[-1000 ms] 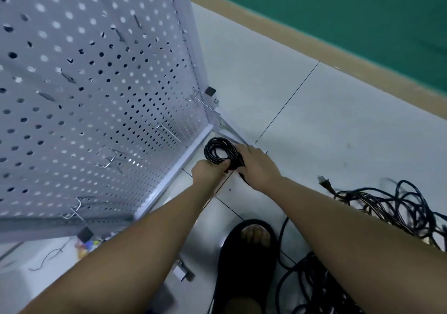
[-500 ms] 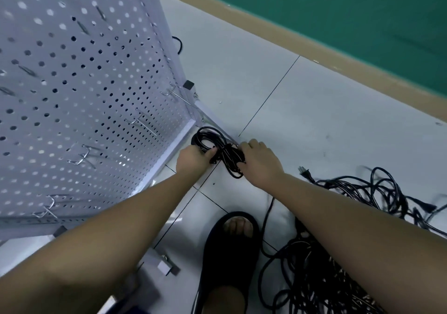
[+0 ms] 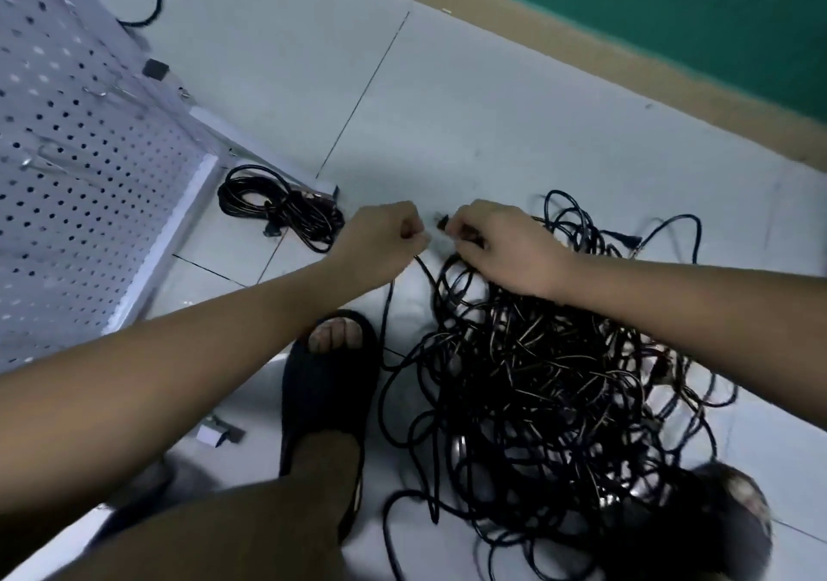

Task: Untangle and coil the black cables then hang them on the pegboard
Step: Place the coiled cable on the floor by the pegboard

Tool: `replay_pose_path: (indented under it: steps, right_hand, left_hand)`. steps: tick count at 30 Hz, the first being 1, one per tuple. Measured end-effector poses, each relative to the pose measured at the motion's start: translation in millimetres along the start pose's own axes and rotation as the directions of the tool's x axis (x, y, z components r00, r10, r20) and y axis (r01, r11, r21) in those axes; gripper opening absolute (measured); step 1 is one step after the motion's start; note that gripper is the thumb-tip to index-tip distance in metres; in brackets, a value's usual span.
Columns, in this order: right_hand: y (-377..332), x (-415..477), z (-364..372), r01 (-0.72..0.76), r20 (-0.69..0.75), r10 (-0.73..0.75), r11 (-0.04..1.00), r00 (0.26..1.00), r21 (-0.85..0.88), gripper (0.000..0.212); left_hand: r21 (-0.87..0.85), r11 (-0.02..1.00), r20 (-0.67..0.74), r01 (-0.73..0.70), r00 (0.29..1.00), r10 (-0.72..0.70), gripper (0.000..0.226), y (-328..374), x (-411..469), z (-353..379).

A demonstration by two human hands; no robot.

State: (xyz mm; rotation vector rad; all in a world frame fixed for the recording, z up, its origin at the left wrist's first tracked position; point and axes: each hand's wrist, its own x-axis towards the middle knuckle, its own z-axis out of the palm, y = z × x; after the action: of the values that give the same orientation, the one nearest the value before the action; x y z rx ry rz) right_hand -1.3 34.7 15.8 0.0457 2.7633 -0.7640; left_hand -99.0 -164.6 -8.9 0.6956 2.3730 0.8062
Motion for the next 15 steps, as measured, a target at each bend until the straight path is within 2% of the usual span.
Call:
replay_pose_path:
  steps: [5,7,12,15]
  right_hand:
    - [23,-75,-14,-0.008,0.081,0.011,0.999,0.997,-0.034,0.016]
    - [30,-99,-16,-0.031,0.106,0.033,0.999,0.994,-0.021,0.018]
    - [54,-155,-9,-0.131,0.159,0.130,0.991,0.979,-0.001,0.020]
    - [77,-194,2,-0.250,0.121,0.250,0.968,0.961,-0.017,0.015]
  left_hand:
    - [-0.042,0.995,0.216,-0.095,0.971,0.102,0.005,43,-19,43]
    - [-0.035,0.990,0.261,-0.134,0.955,0.138,0.005,48,-26,60]
    - [-0.032,0.952,0.283,-0.304,0.911,0.300,0.025,62,-49,101]
    - [-0.058,0.908,0.342,-0.414,0.847,0.408,0.033,72,-61,127]
